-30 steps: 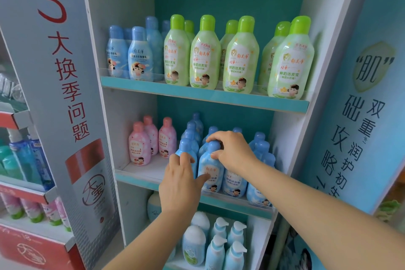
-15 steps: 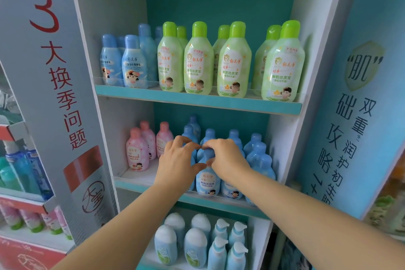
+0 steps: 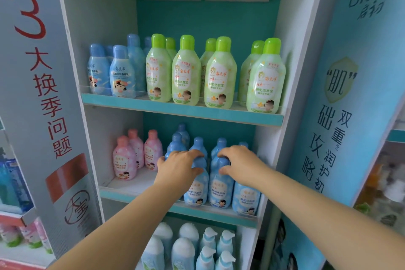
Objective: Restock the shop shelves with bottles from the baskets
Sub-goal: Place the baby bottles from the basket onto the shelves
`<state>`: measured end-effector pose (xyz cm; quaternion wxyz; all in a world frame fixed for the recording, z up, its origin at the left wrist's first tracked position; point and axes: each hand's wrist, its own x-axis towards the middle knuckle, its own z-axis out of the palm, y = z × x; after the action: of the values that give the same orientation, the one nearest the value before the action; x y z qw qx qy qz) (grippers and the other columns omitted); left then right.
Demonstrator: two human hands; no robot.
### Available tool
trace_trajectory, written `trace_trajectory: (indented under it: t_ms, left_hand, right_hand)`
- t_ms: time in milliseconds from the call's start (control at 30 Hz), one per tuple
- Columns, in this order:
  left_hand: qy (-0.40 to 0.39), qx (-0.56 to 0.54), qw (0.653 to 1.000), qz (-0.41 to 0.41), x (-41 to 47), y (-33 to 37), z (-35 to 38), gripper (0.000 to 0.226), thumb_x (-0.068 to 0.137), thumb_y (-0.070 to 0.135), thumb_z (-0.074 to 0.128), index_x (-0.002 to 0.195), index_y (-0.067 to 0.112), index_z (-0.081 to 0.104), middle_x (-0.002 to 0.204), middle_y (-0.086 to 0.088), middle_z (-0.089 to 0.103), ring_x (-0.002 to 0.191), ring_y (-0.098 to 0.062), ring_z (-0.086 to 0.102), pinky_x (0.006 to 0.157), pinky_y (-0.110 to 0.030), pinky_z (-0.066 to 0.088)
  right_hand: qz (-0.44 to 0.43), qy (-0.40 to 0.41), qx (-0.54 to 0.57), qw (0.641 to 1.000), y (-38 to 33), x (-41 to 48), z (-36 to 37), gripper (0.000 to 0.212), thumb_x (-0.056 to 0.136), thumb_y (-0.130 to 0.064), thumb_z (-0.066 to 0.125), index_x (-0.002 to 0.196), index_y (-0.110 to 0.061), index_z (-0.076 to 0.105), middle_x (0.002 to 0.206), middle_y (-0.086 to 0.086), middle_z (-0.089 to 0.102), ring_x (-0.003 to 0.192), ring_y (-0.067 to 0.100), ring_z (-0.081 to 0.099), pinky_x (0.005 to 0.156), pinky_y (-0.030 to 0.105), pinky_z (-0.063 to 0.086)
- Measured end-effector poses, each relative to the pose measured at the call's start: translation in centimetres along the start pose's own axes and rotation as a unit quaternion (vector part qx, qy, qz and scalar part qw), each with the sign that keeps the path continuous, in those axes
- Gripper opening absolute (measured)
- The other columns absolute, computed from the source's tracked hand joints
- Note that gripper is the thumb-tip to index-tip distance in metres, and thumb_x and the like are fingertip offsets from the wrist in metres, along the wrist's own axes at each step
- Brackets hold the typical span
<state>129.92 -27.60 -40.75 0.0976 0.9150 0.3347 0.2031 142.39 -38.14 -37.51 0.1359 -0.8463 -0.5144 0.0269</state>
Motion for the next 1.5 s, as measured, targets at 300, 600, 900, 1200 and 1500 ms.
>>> trace_trajectory:
  t_ms: [300,600,900,1200,1500]
  left_hand:
    - [0.007,-0.065,0.998,-0.014,0.8,-0.6,0.8,0.038,0.091,0.018,0.053,0.124,0.036,0.054,0.089,0.007,0.06,0.101,-0.023,0.056,0.086,-0.038,0.045]
    - [-0.004,-0.023,1.0,0.02,0.0,-0.6,0.4,0.052,0.09,0.04,0.054,0.138,0.037,0.036,0.133,0.01,0.047,0.128,-0.018,0.033,0.097,-0.049,0.04]
    - [0.025,-0.009,1.0,0.014,-3.9,-4.4,-4.1,0.051,0.089,0.038,0.057,0.137,0.032,0.041,0.139,0.009,0.044,0.127,-0.018,0.039,0.102,-0.041,0.038]
    - [0.04,-0.03,0.999,-0.015,-6.3,-7.8,-7.0,0.04,0.092,0.031,0.054,0.131,0.022,0.052,0.127,0.001,0.057,0.114,-0.019,0.052,0.093,-0.027,0.039]
    - [0.048,-0.11,0.992,-0.037,-1.7,-8.5,-4.5,0.041,0.095,0.035,0.047,0.133,0.02,0.049,0.13,-0.005,0.057,0.114,-0.022,0.054,0.092,-0.028,0.039]
  right_hand:
    - [-0.007,0.001,-0.031,0.999,-0.1,0.3,0.4,0.027,0.095,-0.014,0.048,0.12,-0.019,0.057,0.112,0.004,0.062,0.09,0.019,0.05,0.081,0.03,0.042]
    - [0.0,-0.013,-0.025,1.0,-0.7,-0.3,-0.1,0.032,0.092,-0.022,0.054,0.124,-0.016,0.054,0.124,0.007,0.057,0.114,0.024,0.051,0.094,0.032,0.04]
    - [-0.012,0.013,0.0,1.0,-2.4,-2.0,-1.3,0.053,0.089,-0.031,0.06,0.138,-0.021,0.042,0.14,0.001,0.041,0.125,0.023,0.043,0.101,0.036,0.039]
    - [-0.035,0.016,-0.005,0.999,-5.5,-1.4,-1.0,0.041,0.096,-0.03,0.047,0.134,-0.016,0.043,0.13,0.005,0.045,0.117,0.025,0.045,0.095,0.038,0.041]
    - [-0.058,0.094,0.031,0.993,-5.8,0.4,1.9,0.051,0.097,-0.036,0.044,0.144,-0.019,0.034,0.146,-0.004,0.036,0.133,0.017,0.034,0.107,0.032,0.032]
